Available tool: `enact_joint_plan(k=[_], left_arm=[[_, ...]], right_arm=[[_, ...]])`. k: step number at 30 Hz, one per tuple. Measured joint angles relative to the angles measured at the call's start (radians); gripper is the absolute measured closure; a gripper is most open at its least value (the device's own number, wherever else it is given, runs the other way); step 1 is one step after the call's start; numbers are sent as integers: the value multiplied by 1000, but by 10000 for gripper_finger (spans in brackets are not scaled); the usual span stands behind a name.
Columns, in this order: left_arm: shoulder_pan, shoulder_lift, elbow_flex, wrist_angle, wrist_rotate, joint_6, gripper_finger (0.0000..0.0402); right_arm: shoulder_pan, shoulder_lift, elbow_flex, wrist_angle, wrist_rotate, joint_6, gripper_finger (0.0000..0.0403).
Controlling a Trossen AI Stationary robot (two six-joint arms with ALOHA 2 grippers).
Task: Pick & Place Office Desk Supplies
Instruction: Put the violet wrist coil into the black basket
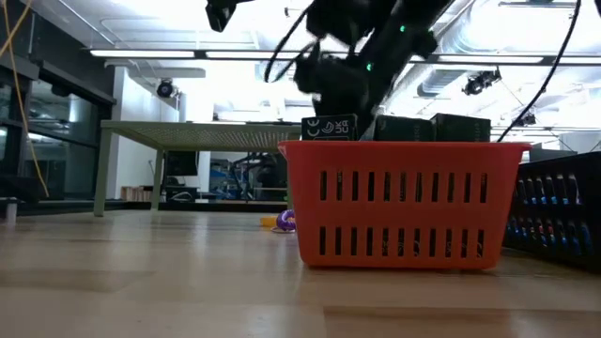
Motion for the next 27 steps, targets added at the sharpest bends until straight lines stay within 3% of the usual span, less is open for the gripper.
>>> enact_joint_plan(k=[27], left_arm=[[0,0,0,12,0,0,249]], right_arm=[[-15,169,0,136,-29,-7,277]])
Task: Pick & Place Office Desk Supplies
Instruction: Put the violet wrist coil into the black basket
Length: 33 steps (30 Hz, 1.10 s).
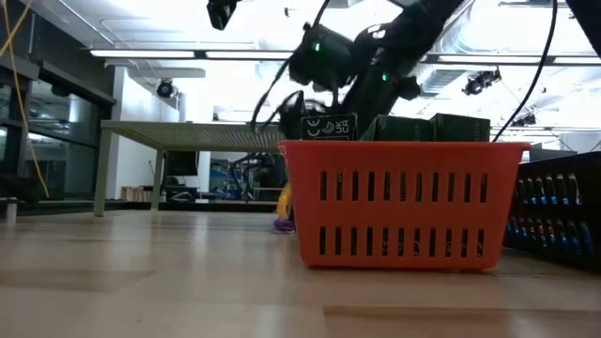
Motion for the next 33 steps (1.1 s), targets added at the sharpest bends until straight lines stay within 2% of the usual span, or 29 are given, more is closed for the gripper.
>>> enact_joint_plan(k=[8,27,33], left_arm=[[0,0,0,-1,0,0,249],[0,0,0,0,0,0,249],[0,0,0,0,0,0,249]], right_arm=[[0,1,-1,-5,4,0,284],[-1,1,-1,-5,-2,0,380],[0,1,-1,-7,-3,0,388]])
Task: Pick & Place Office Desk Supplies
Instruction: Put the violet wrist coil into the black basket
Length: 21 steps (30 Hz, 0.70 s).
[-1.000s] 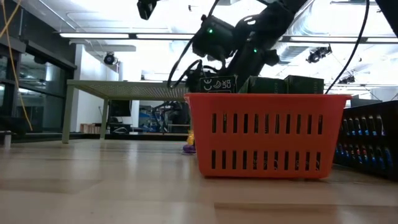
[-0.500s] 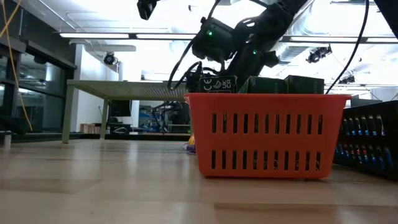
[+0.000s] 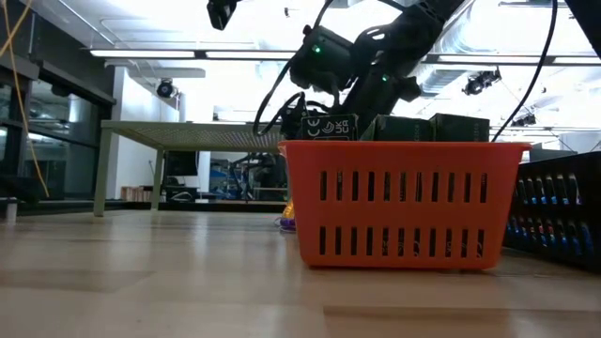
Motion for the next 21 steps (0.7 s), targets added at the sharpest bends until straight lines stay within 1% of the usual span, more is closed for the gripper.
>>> enact_joint_plan(k=[8,12,18,21], left_arm=[[0,0,0,0,0,0,249],[0,0,0,0,0,0,249],[0,0,0,-1,0,0,249],[0,0,0,0,0,0,249]], right_arm=[[0,0,0,-2,-2,0,390],[1,-9,-1,-8,-31,0,390],[-2,-48,1,-11,-34,-3,391],[-8,-67,-3,-49,-42,-3,392]])
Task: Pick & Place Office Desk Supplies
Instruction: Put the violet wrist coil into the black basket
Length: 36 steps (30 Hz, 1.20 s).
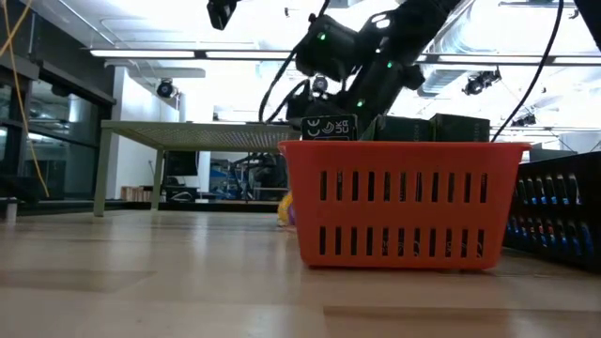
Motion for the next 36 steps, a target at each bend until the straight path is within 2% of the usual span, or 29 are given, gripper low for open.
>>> enact_joint_plan(k=[10,25,33,36], left_arm=[[0,0,0,17,0,0,249],[0,0,0,18,0,0,249],[0,0,0,22,0,0,249],[0,0,0,23,0,0,249]], right_arm=[[-2,-56,3,-9,14,-1,392],[-2,-63,3,-22,21,-2,392],[-1,-150,3,-163,28,26,392],[5,-205,3,-264,32,70,392]])
